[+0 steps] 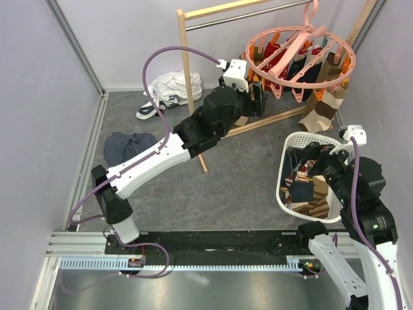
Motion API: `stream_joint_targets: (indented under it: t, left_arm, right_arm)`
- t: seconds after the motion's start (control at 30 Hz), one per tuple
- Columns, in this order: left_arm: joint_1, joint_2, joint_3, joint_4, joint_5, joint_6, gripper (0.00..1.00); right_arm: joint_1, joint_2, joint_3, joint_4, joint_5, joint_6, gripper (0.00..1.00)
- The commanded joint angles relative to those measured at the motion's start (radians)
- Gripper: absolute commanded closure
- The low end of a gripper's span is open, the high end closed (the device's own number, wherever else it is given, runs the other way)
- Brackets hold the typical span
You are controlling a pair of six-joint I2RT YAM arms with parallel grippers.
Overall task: Clip the socks to the hanger
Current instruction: Open the clamp at the hanger.
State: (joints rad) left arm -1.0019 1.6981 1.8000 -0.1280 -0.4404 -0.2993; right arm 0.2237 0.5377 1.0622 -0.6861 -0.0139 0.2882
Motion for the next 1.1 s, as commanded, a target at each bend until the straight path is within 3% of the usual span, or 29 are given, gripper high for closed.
stream_joint_targets:
  t: [0.0,0.13,0.43,1.07]
  left_arm:
    - [0.035,0.043,0.097,-0.014,0.000,-0.031,0.27]
    - [0.077,0.063,0.101,-0.033,0.052,-0.107,0.33]
    - [0.095,0.112,0.139,-0.045,0.135,-0.124,0.33]
    - [0.118,0.267,0.277,0.013,0.111,-0.093,0.34]
  right_arm:
    - [0.003,-0.044,-0.004,-0.018,-0.021,0.020,0.02]
    - [0.003,-0.065,-0.004,-0.016,-0.023,0.014,0.02]
    - [0.003,-0.111,-0.016,-0.026,-0.017,-0.014,0.02]
    - [0.003,-0.162,-0.015,-0.016,0.006,-0.089,0.02]
